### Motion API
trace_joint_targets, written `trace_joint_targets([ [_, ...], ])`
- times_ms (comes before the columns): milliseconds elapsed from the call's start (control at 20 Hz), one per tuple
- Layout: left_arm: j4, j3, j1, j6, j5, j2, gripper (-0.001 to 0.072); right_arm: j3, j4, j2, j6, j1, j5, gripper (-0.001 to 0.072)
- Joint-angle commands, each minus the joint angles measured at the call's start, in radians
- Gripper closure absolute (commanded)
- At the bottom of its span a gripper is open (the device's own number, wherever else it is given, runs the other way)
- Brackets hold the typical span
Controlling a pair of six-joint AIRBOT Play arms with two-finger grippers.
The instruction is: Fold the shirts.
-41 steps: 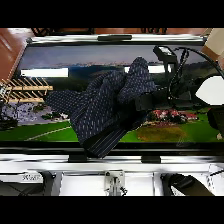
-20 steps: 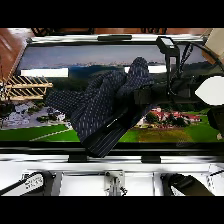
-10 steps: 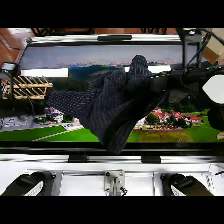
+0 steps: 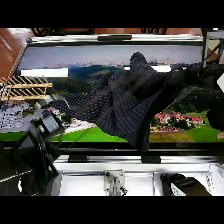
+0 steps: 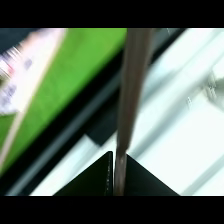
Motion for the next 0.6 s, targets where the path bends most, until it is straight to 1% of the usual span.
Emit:
trace_joint_targets([
  [0, -0.039, 0.014, -0.175, -0.122, -0.124, -0.008, 0.065, 0.001, -0.009, 0.0, 0.008, -0.023, 0.002, 0.0606],
  [100, -0.064, 0.013, -0.227, -0.158, -0.125, -0.013, 0.065, 0.001, -0.005, 0.0, 0.019, -0.023, 0.001, 0.0606],
  [200, -0.06, 0.008, -0.251, -0.166, -0.113, -0.03, 0.065, 0.001, -0.005, 0.0, 0.031, -0.023, 0.001, 0.0606],
  [400, -0.043, -0.024, -0.249, -0.162, 0.08, -0.12, 0.0649, 0.001, 0.006, 0.0, 0.034, -0.023, 0.001, 0.0606],
  [550, -0.03, -0.034, -0.215, -0.162, 0.161, -0.244, 0.0649, 0.001, 0.01, 0.0, 0.042, -0.023, 0.002, 0.0606],
])
